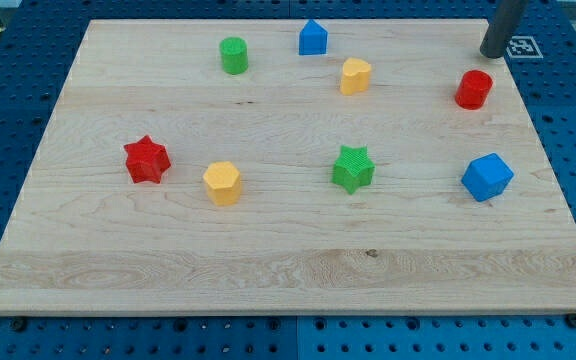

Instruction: Push the red circle parallel to the right of the yellow heart

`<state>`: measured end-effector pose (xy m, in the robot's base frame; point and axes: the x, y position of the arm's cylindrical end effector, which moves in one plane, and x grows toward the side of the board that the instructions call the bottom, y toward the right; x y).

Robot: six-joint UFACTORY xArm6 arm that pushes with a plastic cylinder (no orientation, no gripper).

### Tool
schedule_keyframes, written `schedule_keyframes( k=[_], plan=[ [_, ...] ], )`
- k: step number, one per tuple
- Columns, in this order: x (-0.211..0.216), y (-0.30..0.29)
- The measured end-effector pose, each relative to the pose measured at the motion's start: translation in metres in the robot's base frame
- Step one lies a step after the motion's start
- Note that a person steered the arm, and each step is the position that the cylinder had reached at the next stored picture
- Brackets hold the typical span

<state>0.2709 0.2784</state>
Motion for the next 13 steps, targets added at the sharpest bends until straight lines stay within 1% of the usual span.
schedule_keyframes(
  k=[1, 2, 3, 4, 5, 6, 9, 11, 12, 13],
  plan=[
    [0.062, 0.023],
    [0.078, 0.027],
    [0.099, 0.016],
    [0.123, -0.008],
    [0.12, -0.008],
    [0.087, -0.033],
    [0.078, -0.047],
    [0.083, -0.065],
    [0.095, -0.039],
    [0.089, -0.029]
  ],
)
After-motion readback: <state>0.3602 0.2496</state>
